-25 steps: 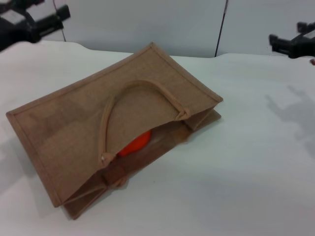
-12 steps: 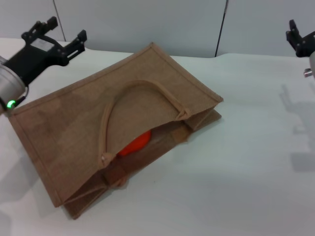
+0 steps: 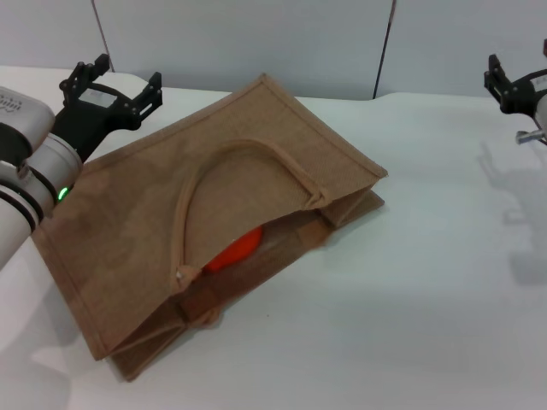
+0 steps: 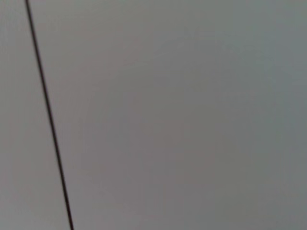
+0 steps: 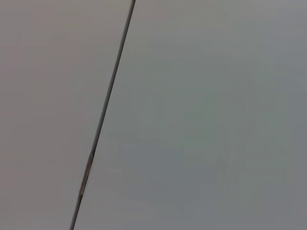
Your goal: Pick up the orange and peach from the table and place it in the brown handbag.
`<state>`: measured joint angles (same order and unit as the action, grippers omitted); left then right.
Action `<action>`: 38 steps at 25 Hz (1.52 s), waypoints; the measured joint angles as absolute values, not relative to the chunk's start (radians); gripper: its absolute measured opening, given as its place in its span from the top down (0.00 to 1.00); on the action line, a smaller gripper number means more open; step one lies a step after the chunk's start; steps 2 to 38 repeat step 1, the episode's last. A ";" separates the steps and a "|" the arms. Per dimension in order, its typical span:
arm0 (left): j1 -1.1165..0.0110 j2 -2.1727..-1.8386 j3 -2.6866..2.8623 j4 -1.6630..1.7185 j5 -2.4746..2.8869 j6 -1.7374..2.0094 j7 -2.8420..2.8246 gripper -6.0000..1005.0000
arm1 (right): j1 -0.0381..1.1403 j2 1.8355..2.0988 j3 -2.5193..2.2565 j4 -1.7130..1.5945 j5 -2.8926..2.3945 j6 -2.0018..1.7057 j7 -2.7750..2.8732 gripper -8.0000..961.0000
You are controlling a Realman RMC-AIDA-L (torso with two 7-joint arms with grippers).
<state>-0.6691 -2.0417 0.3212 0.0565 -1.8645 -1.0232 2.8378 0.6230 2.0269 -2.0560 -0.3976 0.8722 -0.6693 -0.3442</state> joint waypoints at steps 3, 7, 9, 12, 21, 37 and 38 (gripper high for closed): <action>-0.669 -2.042 0.321 0.055 -1.874 -1.017 2.838 0.16 | 0.620 2.028 -2.059 -0.396 0.872 -0.678 -0.344 0.19; -0.669 -2.042 0.321 0.055 -1.874 -1.017 2.838 0.16 | 0.620 2.028 -2.059 -0.396 0.872 -0.678 -0.344 0.19; -0.669 -2.042 0.321 0.055 -1.874 -1.017 2.838 0.16 | 0.620 2.028 -2.059 -0.396 0.872 -0.678 -0.344 0.19; -0.669 -2.042 0.321 0.055 -1.874 -1.017 2.838 0.16 | 0.620 2.028 -2.059 -0.396 0.872 -0.678 -0.344 0.19; -0.669 -2.042 0.321 0.055 -1.874 -1.017 2.838 0.16 | 0.620 2.028 -2.059 -0.396 0.872 -0.678 -0.344 0.19; -0.669 -2.042 0.321 0.055 -1.874 -1.017 2.838 0.16 | 0.620 2.028 -2.059 -0.396 0.872 -0.678 -0.344 0.19; -0.669 -2.042 0.321 0.055 -1.874 -1.017 2.838 0.16 | 0.620 2.028 -2.059 -0.396 0.872 -0.678 -0.344 0.19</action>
